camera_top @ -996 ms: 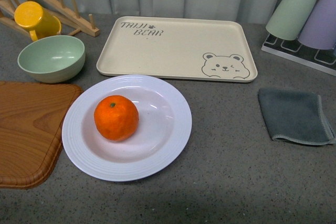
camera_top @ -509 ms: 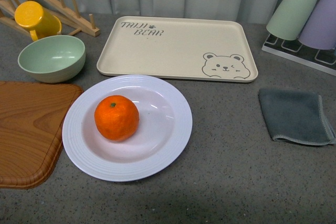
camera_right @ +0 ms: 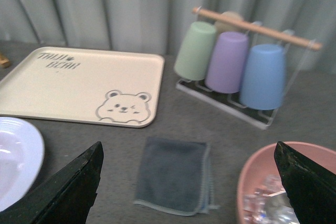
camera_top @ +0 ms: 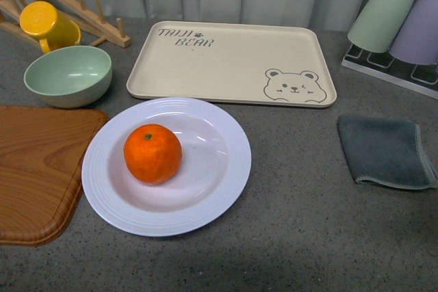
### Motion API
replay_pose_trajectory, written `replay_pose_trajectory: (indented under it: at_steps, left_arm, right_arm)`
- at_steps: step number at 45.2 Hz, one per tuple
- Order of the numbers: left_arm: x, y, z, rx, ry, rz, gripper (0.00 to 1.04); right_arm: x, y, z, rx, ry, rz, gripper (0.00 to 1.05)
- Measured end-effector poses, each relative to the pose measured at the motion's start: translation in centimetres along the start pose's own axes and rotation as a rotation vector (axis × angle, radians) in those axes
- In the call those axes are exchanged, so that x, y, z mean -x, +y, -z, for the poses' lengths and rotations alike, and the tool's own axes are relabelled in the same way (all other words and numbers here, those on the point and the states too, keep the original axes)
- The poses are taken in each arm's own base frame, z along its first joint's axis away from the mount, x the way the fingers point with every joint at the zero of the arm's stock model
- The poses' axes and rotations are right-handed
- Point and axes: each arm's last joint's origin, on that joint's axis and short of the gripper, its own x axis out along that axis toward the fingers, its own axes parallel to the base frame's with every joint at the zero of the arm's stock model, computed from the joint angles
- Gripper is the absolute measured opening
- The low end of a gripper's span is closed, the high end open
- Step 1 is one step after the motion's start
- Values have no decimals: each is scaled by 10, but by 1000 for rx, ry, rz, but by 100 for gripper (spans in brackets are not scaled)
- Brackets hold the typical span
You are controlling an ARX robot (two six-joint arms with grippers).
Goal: Place orange and plate with both arms
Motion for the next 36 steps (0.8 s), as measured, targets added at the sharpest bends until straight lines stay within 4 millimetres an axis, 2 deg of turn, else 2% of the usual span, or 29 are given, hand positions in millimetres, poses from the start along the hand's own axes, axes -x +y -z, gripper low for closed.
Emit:
replay_pose_trajectory:
  at_steps: [1,5,13,22,29,36]
  left_arm:
    - [0,0,0,-2,0,0,100]
    - [0,0,0,-3,0,0,98]
    - [0,0,0,-3,0,1,98]
    - [0,0,0,-3,0,0,98]
    - [0,0,0,-3,0,0,98]
    - [0,0,0,-3,0,0,98]
  right_arm:
    - [-11,0,2,-35,55,-38,95]
    - [-52,-1,13,-213,251,-166,95]
    - [-97,9,27,-474,486,-370,95]
    - [-132,20,47,-683,667,-478,95]
    - [-151,32,61,-740,761,-511,95]
    - [-172,48,64,-774,792,-536,95]
